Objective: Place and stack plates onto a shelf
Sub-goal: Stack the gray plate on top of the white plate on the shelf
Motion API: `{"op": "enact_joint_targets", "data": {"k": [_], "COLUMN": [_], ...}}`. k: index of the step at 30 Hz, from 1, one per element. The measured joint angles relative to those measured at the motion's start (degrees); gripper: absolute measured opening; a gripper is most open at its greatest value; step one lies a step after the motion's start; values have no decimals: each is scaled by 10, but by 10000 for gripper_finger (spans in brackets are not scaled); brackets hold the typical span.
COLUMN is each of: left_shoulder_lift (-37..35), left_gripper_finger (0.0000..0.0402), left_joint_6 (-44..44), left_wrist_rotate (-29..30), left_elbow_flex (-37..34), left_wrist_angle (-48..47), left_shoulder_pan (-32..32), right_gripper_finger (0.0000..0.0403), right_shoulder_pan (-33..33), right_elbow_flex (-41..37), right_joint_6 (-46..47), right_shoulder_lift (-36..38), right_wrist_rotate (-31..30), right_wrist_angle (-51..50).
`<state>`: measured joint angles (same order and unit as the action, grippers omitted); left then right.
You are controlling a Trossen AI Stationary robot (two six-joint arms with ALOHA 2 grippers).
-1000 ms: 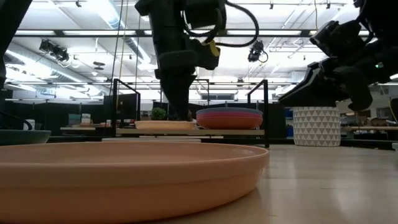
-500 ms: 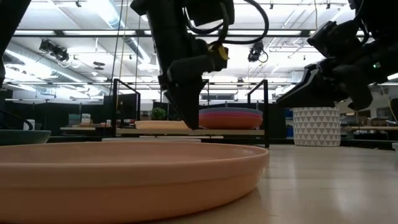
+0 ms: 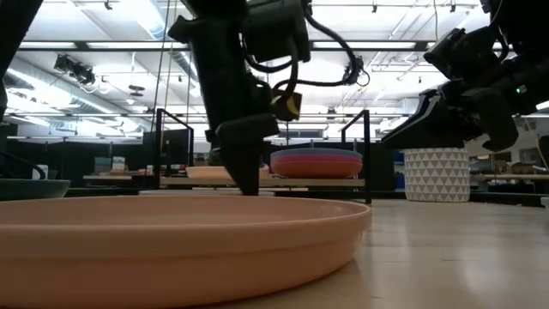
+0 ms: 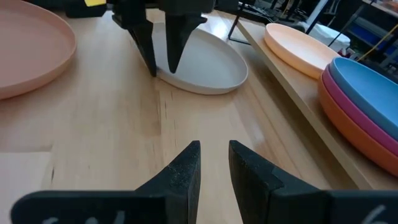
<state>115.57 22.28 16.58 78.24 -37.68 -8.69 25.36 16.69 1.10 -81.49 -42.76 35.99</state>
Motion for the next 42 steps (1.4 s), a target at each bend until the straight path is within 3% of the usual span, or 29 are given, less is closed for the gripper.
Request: {"op": "enact_joint_targets", "data": {"k": [5, 10, 19, 21, 24, 29, 42], "left_shoulder_lift": [0, 0, -44, -66, -99, -130, -132], "left_gripper_finger": [93, 20, 16, 16, 16, 16, 16], "left_joint_6": [1, -6, -51, -64, -71, -107, -243], "left_wrist_rotate": [-12, -11, -133, -121, -49, 32, 0], "left_elbow_flex": [-19, -18, 90, 121, 151, 157, 30], "left_wrist_angle": [-6, -14, -176, -199, -229, -254, -130], "left_shoulder_pan": [0, 0, 5, 10, 23, 59, 247], "right_gripper_finger": [89, 89, 89, 89, 89, 89, 89], "right_shoulder_pan": [0, 0, 0, 0, 0, 1, 3], "right_elbow_flex": [0, 0, 0, 0, 0, 0, 0], "right_joint_6": [-1, -2, -2, -2, 4, 10, 43], "right_shoulder_lift": [0, 0, 0, 0, 0, 0, 0], "right_wrist_rotate": [0, 0, 0, 0, 0, 4, 4], "right_wrist_angle": [0, 0, 0, 0, 0, -4, -22]}}
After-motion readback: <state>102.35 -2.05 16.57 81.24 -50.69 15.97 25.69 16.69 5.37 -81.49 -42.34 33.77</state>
